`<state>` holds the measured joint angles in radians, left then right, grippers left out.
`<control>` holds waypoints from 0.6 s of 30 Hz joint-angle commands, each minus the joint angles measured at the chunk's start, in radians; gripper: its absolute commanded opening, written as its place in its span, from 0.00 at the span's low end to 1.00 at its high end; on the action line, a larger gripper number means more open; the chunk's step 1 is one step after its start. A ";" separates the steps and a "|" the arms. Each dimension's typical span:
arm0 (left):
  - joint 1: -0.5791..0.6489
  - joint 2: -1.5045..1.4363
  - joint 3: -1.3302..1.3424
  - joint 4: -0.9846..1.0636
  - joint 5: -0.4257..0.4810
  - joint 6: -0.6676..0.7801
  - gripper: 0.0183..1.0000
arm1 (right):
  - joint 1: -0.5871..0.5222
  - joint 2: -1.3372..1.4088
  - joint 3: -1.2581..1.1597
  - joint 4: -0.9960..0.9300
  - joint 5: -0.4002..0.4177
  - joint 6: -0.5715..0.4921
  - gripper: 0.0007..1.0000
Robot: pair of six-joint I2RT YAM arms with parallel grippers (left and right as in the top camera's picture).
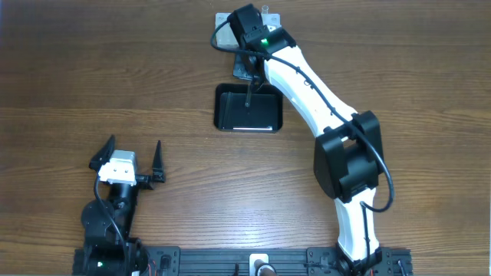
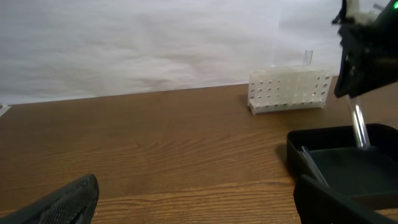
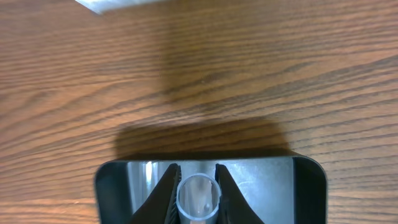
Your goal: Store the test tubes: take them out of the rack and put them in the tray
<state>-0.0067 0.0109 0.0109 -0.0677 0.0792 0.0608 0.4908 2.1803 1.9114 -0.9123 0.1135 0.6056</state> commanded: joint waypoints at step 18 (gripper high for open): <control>0.005 -0.008 -0.005 -0.002 0.014 0.011 1.00 | -0.005 0.050 0.007 -0.047 0.037 0.000 0.01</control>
<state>-0.0067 0.0109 0.0109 -0.0677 0.0792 0.0608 0.4858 2.2135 1.9114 -0.9619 0.1329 0.6018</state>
